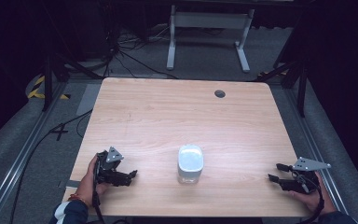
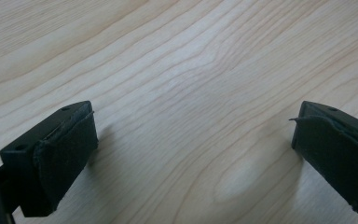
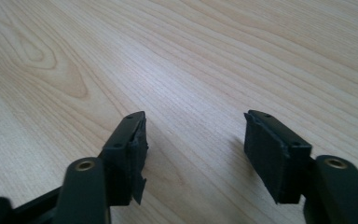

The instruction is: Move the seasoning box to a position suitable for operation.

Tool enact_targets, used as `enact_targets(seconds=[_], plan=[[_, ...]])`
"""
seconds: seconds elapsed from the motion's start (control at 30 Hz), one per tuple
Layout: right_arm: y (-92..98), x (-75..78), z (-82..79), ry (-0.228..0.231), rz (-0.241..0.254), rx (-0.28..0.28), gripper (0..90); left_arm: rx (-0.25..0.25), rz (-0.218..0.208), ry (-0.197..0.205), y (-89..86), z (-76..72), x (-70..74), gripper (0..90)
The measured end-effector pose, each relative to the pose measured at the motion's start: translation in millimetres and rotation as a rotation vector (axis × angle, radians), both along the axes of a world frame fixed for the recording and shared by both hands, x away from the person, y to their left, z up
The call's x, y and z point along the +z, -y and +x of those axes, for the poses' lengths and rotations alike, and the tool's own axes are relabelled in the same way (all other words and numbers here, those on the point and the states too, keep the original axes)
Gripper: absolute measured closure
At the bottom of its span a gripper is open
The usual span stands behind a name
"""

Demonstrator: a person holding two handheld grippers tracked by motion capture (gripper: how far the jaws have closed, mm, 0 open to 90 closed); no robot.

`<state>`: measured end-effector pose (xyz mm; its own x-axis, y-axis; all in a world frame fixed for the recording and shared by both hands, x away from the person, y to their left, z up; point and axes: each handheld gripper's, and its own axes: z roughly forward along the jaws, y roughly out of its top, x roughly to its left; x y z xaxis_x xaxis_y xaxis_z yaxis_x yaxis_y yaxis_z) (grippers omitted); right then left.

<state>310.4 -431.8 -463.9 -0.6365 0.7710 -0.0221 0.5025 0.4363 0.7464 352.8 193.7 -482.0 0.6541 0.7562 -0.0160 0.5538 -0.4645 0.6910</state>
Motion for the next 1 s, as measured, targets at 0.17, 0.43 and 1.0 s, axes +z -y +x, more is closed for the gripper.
enact_targets(seconds=[0.17, 0.43, 1.0], plan=[[-0.8, 1.1, 2.5, 0.005, -0.010, -0.003, 48.4, -0.026, 0.009, 0.006, 8.7, -4.4, 0.4, 0.3], [-19.1, 9.7, 14.4, 0.058, 0.006, 0.043, 53.7, -0.042, 0.007, 0.007, 10.6, -8.2, 0.6, 0.9], [-82.8, 73.1, 38.8, 0.143, 0.093, 0.211, 62.3, -0.063, 0.002, -0.002, 12.3, -5.5, 0.3, 0.3]])
